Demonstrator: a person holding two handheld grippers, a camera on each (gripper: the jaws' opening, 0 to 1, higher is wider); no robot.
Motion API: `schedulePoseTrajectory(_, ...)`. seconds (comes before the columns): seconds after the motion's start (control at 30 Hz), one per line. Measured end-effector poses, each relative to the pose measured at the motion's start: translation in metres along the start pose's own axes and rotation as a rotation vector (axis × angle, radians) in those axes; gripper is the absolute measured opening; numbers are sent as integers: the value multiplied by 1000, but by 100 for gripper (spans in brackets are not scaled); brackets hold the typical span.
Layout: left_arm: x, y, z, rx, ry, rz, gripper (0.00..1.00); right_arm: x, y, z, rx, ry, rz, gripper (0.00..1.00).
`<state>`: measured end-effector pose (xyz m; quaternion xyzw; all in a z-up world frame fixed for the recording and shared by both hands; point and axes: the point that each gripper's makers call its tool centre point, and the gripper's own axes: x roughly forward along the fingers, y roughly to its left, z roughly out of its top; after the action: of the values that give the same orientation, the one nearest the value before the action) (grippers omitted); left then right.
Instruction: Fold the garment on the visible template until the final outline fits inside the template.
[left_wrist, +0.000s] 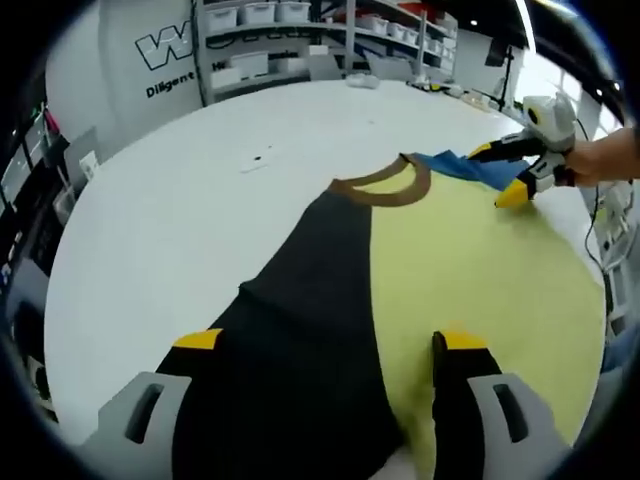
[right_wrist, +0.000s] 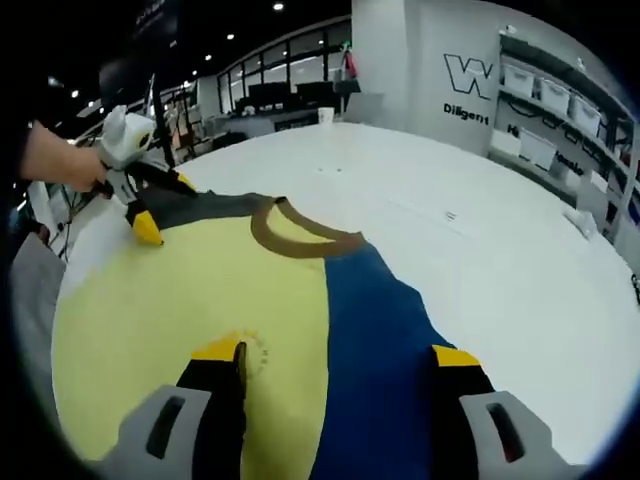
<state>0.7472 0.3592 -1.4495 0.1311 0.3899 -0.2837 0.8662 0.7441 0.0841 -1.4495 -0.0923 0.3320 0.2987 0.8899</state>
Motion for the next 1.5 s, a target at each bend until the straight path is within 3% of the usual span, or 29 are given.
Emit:
schedulePoseTrajectory(0.03, 3, 6, 2, -20, -29, 29, 99, 1, -13, 2, -44, -28, -30, 81)
schedulePoseTrajectory(0.07, 1, 6, -4, -83, -11, 17, 99, 1, -20, -2, -5, -18, -50, 88)
schedulePoseTrajectory(0.1, 1, 13, 1, -74, -62, 52, 99, 0, -17, 0, -21, -37, -40, 89)
schedulePoseTrajectory(0.23, 3, 20, 1, -130, -116, 100, 100, -2, -21, -3, 0, -65, -61, 100)
schedulePoseTrajectory(0.3, 1, 19, 1, -136, -127, 107, 100, -5, -26, -6, 15, -114, -76, 100)
schedulePoseTrajectory(0.4, 1, 19, 0, -132, -148, 98, 100, -5, -26, -5, 1, -83, -75, 100)
schedulePoseTrajectory(0.5, 0, 18, 2, -117, -131, 80, 100, -6, -26, -5, -13, -70, -49, 100)
schedulePoseTrajectory(0.57, -10, 12, 3, -206, -94, 32, 100, -12, -29, -6, 24, -41, -47, 100)
schedulePoseTrajectory(0.6, -17, 18, 4, -202, -109, 43, 100, -17, -32, -4, 26, -51, -54, 100)
schedulePoseTrajectory(0.63, -22, 20, 3, -196, -114, 56, 100, -24, -36, 4, 24, -113, -73, 100)
schedulePoseTrajectory(0.77, -29, 31, -34, -231, -13, 97, 100, -34, -28, -20, 5, -44, -57, 100)
schedulePoseTrajectory(0.83, -29, 36, -36, -176, -35, 128, 100, -35, -26, -39, 32, 12, -59, 100)
schedulePoseTrajectory(0.87, -30, 36, -41, -146, -8, 148, 100, -38, -26, -46, -1, 13, -78, 100)
schedulePoseTrajectory(0.9, -29, 34, -36, -185, -52, 136, 100, -35, -28, -38, 8, -60, -81, 100)
schedulePoseTrajectory(1.2, -43, 44, -47, -224, -154, 190, 100, -49, -43, -41, 33, -105, -119, 100)
schedulePoseTrajectory(1.23, -44, 43, -47, -227, -147, 191, 100, -49, -43, -40, 35, -98, -118, 100)
schedulePoseTrajectory(1.27, -46, 40, -51, -229, -85, 183, 100, -49, -43, -41, 39, -47, -123, 100)
schedulePoseTrajectory(1.33, -51, 37, -51, -248, -45, 166, 100, -54, -39, -44, 54, 27, -115, 100)
schedulePoseTrajectory(1.4, -59, 48, -48, -288, -82, 196, 100, -58, -33, -35, 61, -30, -114, 100)
schedulePoseTrajectory(1.43, -62, 53, -50, -296, -83, 204, 100, -59, -28, -37, 65, -17, -108, 100)
schedulePoseTrajectory(1.47, -63, 56, -65, -324, -30, 216, 100, -60, -26, -40, 65, -7, -114, 100)
schedulePoseTrajectory(1.5, -62, 56, -76, -337, 5, 212, 100, -59, -16, -50, 123, 35, -97, 100)
